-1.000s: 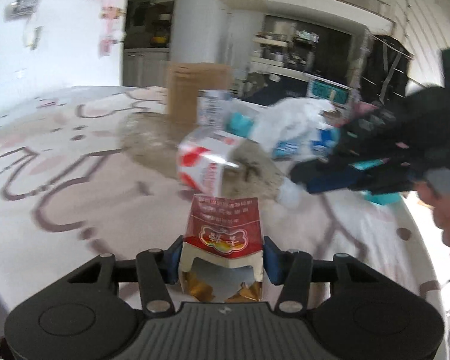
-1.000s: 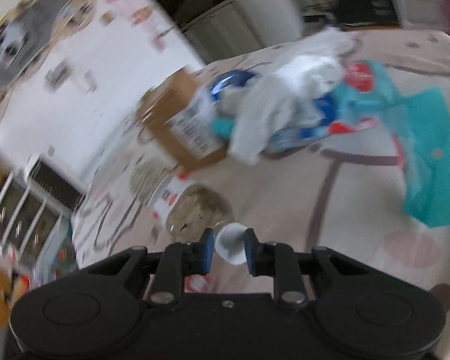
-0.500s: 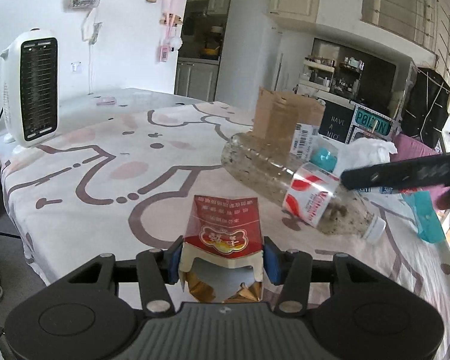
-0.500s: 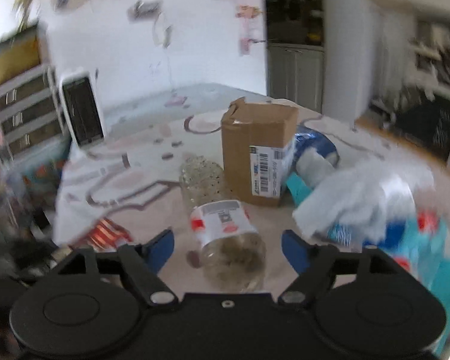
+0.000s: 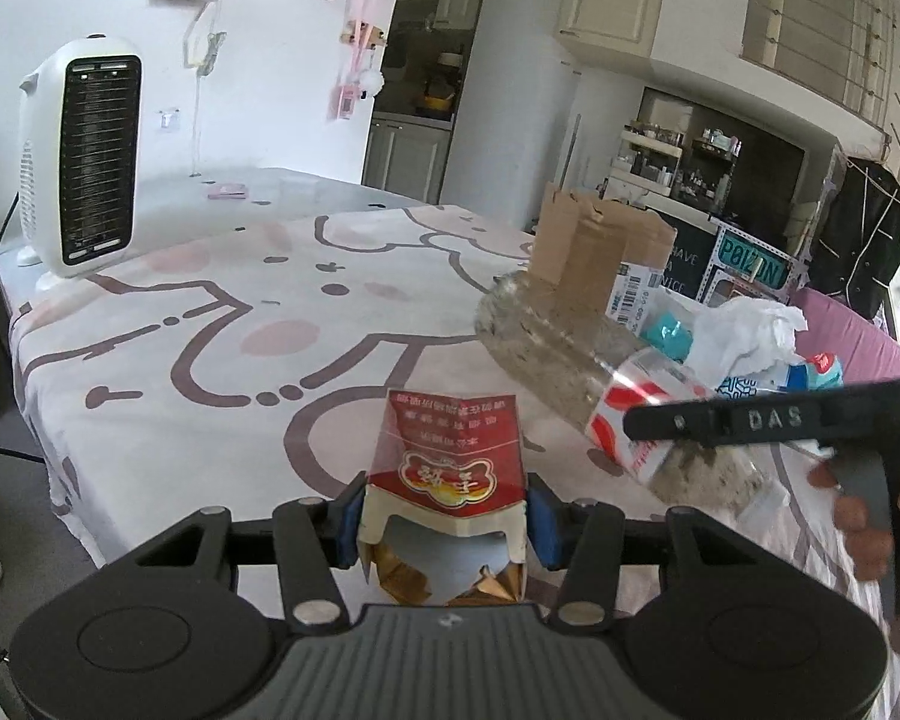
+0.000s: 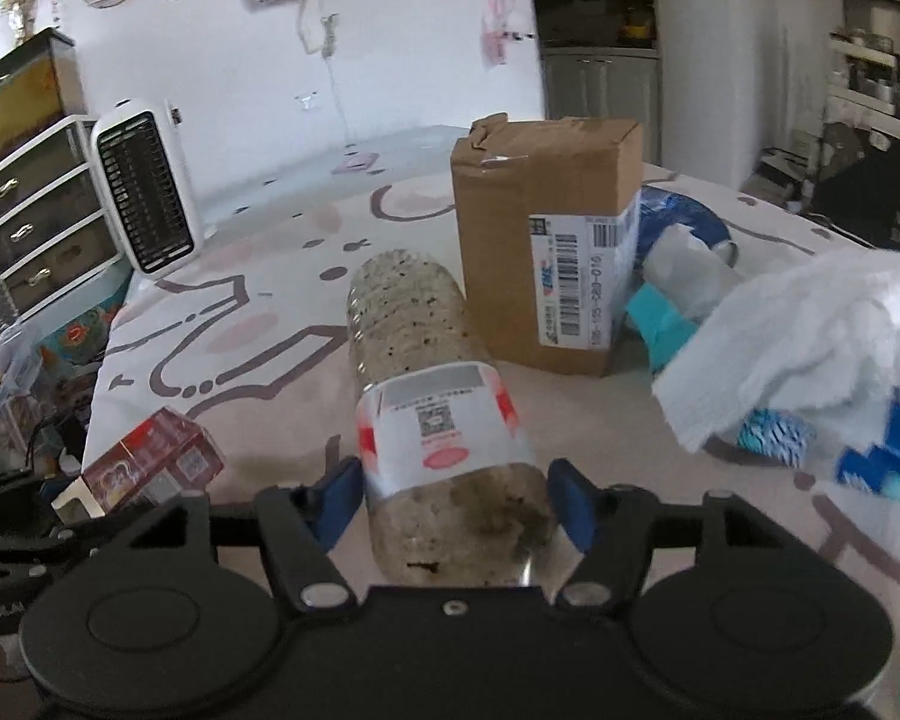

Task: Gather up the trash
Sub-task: 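Grasp the red-and-gold snack box with the left gripper while the right grasps the clear bottle, then carry the snack box and bottle with both grippers over the yellow wastebasket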

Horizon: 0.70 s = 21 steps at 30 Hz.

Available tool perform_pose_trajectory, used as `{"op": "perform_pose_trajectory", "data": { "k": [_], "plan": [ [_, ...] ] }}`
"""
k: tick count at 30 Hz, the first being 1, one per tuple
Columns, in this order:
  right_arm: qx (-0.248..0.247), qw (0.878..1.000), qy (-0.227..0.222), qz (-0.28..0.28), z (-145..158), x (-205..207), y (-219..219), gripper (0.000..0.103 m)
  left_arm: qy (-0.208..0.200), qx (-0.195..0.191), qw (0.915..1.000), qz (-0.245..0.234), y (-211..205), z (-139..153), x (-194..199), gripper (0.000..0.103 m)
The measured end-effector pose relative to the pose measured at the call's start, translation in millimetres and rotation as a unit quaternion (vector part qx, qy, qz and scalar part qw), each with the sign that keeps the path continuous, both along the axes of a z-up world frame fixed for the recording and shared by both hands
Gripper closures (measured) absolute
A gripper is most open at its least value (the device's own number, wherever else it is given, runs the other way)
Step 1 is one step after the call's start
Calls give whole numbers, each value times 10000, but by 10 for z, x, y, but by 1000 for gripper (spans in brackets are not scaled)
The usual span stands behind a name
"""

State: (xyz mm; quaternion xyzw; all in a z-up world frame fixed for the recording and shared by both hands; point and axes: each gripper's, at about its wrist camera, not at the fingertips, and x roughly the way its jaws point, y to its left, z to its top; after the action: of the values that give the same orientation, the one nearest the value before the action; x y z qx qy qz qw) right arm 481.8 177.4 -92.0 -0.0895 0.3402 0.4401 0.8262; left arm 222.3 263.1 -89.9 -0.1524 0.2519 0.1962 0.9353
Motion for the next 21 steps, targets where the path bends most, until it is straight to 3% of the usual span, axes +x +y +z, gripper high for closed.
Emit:
{"op": "perform_pose_trajectory", "data": {
  "k": [21],
  "plan": [
    [110,9905,103,-1368,302,-1186,-945,42,155,115,9995,-242,-479,266,-377,52]
  ]
}}
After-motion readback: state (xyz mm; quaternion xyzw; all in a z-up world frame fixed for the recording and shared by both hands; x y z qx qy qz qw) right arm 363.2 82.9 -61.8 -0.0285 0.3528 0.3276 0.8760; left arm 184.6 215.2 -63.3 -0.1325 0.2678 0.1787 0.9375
